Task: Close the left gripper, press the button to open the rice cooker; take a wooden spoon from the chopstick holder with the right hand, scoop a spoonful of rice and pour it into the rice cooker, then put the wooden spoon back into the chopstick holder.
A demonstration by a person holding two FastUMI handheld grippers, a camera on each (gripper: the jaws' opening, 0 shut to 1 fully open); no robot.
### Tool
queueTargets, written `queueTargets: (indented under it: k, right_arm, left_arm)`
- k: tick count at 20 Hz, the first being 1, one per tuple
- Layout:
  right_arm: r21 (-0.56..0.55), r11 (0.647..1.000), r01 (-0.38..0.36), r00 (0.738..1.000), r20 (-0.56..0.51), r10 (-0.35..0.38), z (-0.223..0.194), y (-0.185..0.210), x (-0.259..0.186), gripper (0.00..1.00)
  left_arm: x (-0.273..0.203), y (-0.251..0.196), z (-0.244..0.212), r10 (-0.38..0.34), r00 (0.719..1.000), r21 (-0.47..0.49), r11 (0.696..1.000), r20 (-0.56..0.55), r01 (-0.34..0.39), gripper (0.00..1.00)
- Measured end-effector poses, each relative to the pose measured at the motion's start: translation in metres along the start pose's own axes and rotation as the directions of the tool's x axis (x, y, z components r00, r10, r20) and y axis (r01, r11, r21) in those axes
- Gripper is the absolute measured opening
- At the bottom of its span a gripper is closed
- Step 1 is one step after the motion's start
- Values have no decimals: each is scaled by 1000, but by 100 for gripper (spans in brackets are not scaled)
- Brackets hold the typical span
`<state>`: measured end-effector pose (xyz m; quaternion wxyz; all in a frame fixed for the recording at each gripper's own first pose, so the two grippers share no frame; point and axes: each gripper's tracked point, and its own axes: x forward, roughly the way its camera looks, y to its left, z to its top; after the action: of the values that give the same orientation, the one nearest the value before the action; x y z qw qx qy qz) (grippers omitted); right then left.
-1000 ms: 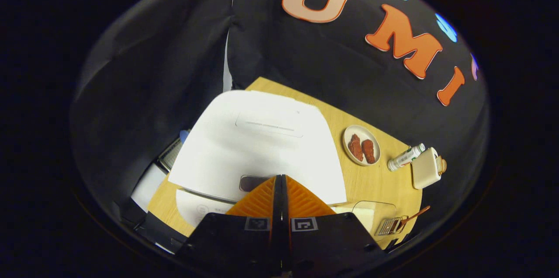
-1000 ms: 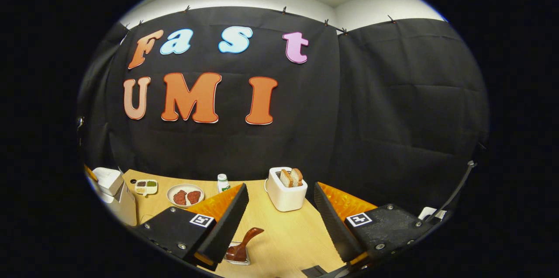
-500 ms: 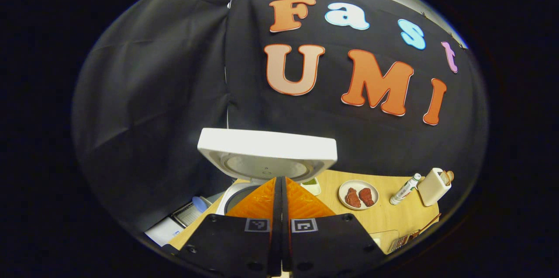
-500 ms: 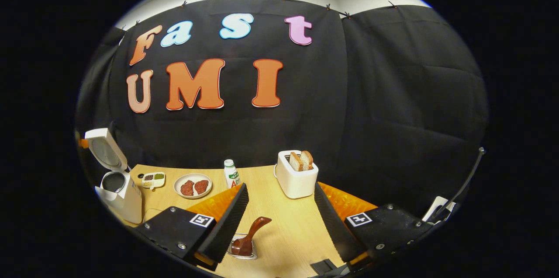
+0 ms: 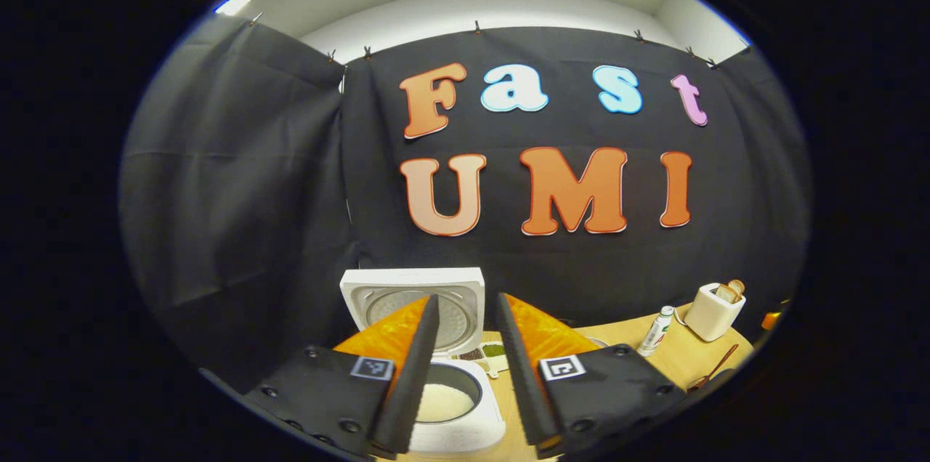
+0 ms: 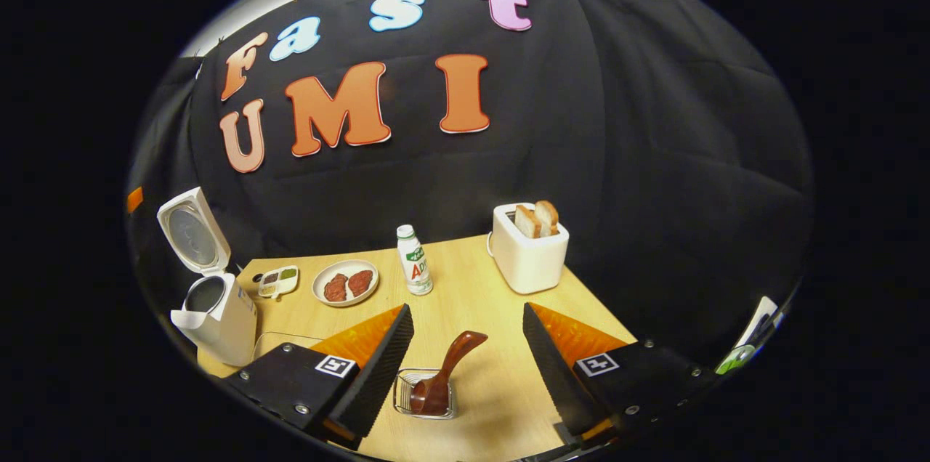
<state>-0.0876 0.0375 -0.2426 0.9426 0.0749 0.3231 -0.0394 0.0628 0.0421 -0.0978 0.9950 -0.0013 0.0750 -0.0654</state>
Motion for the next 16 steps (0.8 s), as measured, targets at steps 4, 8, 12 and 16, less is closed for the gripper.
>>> queueTargets:
  k: [4, 8, 12, 16]
  right_arm:
    - [54, 998, -33, 996, -81, 37, -27, 1, 22, 94]
    - [99, 993, -58, 982, -173, 75, -55, 2, 46, 94]
    - [175, 981, -79, 962, -244, 121, -79, -2, 71, 92]
    - [245, 963, -115, 931, -311, 191, -99, 7, 93, 82]
  left_arm:
    - [-23, -9, 9, 6, 1000, 45, 999, 22, -7, 84]
    - [-42, -20, 5, 24, 1000, 73, 997, 20, -26, 86]
    - [-63, -35, 4, 46, 998, 105, 993, 31, -49, 90]
    - [-78, -44, -8, 74, 997, 116, 991, 0, -73, 90]
